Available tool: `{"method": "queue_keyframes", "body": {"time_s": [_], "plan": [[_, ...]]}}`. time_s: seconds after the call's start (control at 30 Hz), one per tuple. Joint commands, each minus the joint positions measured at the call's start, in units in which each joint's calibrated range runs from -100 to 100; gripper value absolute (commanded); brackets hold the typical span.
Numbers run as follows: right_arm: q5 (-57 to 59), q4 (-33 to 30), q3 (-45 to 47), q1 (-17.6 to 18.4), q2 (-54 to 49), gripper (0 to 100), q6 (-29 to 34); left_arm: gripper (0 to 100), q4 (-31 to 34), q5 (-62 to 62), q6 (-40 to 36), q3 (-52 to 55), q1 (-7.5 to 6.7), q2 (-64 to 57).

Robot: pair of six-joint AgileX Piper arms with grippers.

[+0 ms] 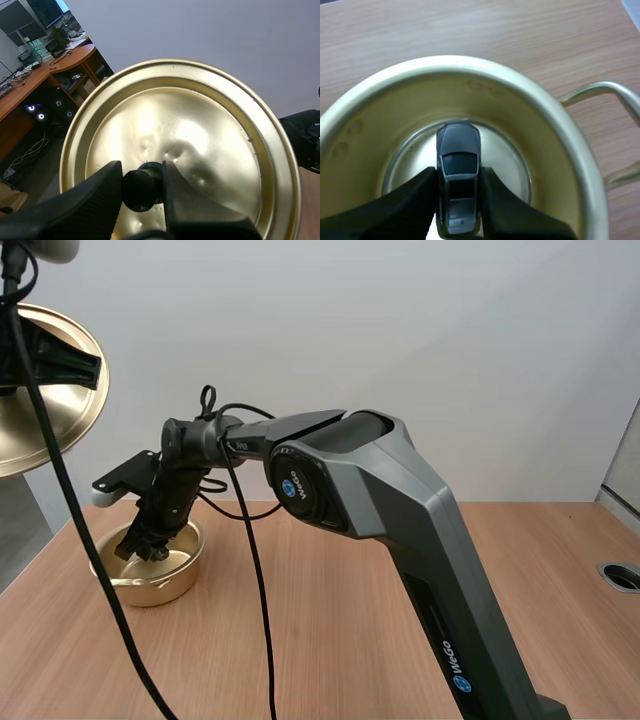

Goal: Open the pot, put the car inside, and close it

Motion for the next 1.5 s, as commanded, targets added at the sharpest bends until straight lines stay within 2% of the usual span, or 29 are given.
{"method": "queue_keyframes", "body": {"time_s": [0.0, 0.03, 0.07, 0.13, 0.17, 0.47, 0.67, 0.7, 0.77, 0.8, 0.87, 1.0, 1.17, 1.3, 1.47], "plan": [[-0.5, -1.41, -0.44, 0.01, -0.03, 18, 1.7, 0, 0.07, 0.0, 0.03, -0.02, 0.01, -0.02], [-0.73, -2.15, -0.57, 0.01, -0.03, 30, 2.05, 0, 0.07, 0.0, 0.03, -0.02, 0.01, -0.02], [-0.96, -2.85, -0.57, 0.01, -0.03, 46, 2.1, 0, 0.07, 0.0, 0.03, -0.02, 0.01, -0.02], [-0.96, -3.36, -0.57, 0.01, -0.38, 87, 2.1, 0, 0.07, 0.0, 0.61, -0.02, 0.01, -0.02], [-0.96, -3.36, -0.57, 0.01, -0.66, 100, 2.1, 0, 0.07, 0.0, 0.9, -0.02, 0.01, -0.02], [-1.89, -3.52, -2.54, 0.01, -4.09, 100, 2.4, 0, 0.07, 0.0, 1.11, -0.02, 0.01, -0.02], [-0.19, -11.57, -2.54, -0.35, -6.4, 100, 2.78, 0, 0.07, 0.0, 1.1, -0.02, 0.01, -0.02], [0.77, -13.45, -2.54, -0.65, -6.57, 76, 3.81, 0, 0.07, 0.0, 1.1, -0.02, 0.01, -0.02], [1.91, -17.83, -2.54, -1.56, -6.57, 10, 10.2, 0, 0.07, 0.0, 1.37, -0.02, 0.01, -0.02], [2.44, -20.1, -2.54, -2.27, -6.57, 0, 15.09, 0, 0.31, 0.0, 1.87, -0.02, 0.01, -0.02], [5.42, -23.14, -2.54, -3.9, -6.66, 0, 20.48, 0, 0.52, 0.0, 2.54, -0.02, 0.01, 0.14], [11.72, -21.88, -2.54, -8.99, -8.51, 0, 23.17, 0, 0.42, 0.0, 2.55, 1.18, 0.01, 0.74], [14.36, -6.74, -2.54, -18.29, -15.76, 0, 21.83, 0, -0.44, -3.52, 1.4, 8.37, 0.01, 3.64], [20.08, 7.64, -2.54, -26.64, -23.75, 0, 15.77, 0, -0.45, -14.52, 0.7, 17.18, 0.01, 8.02], [30.43, 14.33, -2.54, -34.9, -32.97, 0, 10.83, 0, -0.45, -29.56, -2.14, 25.32, 0.01, 14.99]]}}
